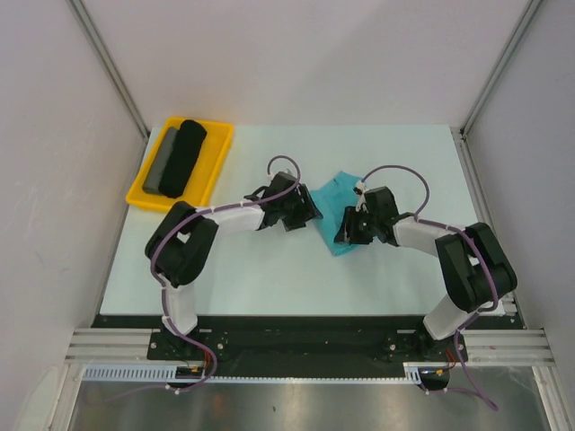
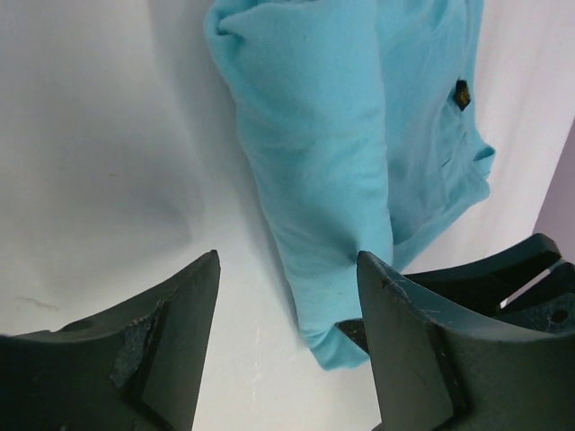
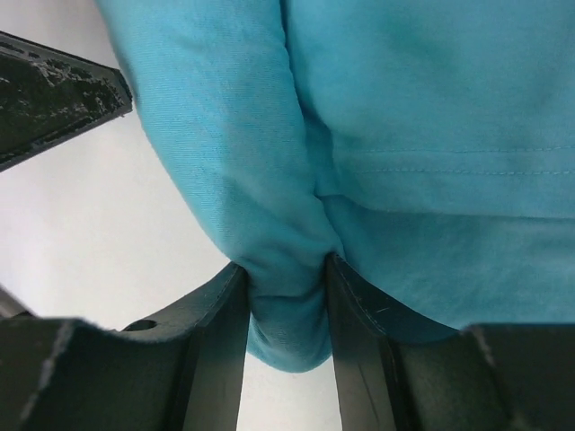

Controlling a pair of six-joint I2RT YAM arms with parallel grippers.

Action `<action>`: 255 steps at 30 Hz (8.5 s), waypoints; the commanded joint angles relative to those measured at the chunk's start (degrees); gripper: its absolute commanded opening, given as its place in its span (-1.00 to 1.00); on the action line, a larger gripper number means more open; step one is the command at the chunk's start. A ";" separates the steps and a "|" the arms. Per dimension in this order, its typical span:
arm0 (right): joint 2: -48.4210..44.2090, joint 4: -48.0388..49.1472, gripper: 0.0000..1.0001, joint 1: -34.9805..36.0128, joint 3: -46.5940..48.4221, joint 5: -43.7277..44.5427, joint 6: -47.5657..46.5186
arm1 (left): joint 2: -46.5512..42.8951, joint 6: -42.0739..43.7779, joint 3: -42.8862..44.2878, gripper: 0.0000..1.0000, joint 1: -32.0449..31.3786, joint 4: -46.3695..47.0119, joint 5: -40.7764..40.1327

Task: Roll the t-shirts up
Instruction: Roll the T-shirt to the center of the board.

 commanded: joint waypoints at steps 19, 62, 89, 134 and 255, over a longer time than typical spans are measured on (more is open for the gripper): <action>-9.56 -5.26 0.16 3.65 -1.33 8.33 -0.13 | -1.64 -5.55 -1.84 -0.88 -1.55 1.16 -8.94; 9.41 -16.97 0.12 50.08 17.22 58.20 -2.51 | -21.62 4.83 -18.20 -0.04 4.16 -10.36 2.31; -0.71 13.96 -0.05 11.86 -5.37 -9.48 10.14 | -20.93 5.45 -18.90 -0.03 6.01 0.97 8.72; 0.52 -9.50 0.24 42.25 6.14 56.34 -8.48 | -6.15 2.90 0.43 -0.11 3.02 -11.86 2.92; -7.91 -3.78 -0.19 13.43 -6.52 23.91 3.12 | 1.23 10.37 6.24 0.53 -2.69 -2.63 -0.33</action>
